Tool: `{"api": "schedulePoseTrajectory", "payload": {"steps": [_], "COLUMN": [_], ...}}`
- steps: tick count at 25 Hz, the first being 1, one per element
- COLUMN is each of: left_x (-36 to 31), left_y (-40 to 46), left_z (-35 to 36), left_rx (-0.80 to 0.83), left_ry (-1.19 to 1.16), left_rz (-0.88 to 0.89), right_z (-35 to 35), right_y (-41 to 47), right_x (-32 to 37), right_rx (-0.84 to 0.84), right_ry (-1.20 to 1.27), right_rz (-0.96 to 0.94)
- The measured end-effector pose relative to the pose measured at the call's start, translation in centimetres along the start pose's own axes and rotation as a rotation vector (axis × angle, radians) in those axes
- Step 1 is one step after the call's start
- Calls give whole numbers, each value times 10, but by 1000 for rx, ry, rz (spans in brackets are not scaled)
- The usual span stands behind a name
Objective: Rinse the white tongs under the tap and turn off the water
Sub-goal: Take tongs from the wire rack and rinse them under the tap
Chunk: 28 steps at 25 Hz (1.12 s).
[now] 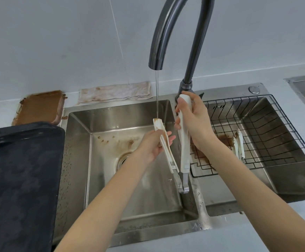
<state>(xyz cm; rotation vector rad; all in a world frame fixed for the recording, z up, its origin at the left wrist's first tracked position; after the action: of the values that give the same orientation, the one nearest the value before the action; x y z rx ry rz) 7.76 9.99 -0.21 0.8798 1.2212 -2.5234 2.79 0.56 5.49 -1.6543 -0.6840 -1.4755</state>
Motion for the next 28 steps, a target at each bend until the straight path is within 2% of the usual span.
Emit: {"api": "schedulePoseTrajectory", "payload": {"steps": [7,12,15,19,25,28], "left_x": [-12,-17,-19,-24,-26,-27], "left_y": [13,18,20,16,12,18], "left_z": [4,-6,-13,-7,-4,-4], "left_rx": [50,21,-11,-12,3,-46], "left_ry": [-76,-194,-282,-244,-371,-342], "left_rz": [-36,-46,-31,-21,-21,41], "right_z": [-4,-7,-3,10,12,11], "right_y": [3,26,44,57,56,53], "right_x": [5,12,22,30,31,25], "right_rx": [-16,-94,14,148,216,213], "right_ry": [-60,197,122,-5,18,61], "right_rz": [-48,74,154,188,151,134]}}
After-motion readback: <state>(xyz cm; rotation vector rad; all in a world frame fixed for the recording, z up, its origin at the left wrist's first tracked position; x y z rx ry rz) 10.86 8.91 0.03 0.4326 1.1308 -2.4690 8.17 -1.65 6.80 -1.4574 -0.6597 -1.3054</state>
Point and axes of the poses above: each hand's wrist, its own y-axis towards the middle knuckle, its own z-axis out of the palm, x = y × z, the point moved 2 cm from there along y, towards the middle knuckle, and after that the axes turned 10 degrees about x, right-handed, at the moved point
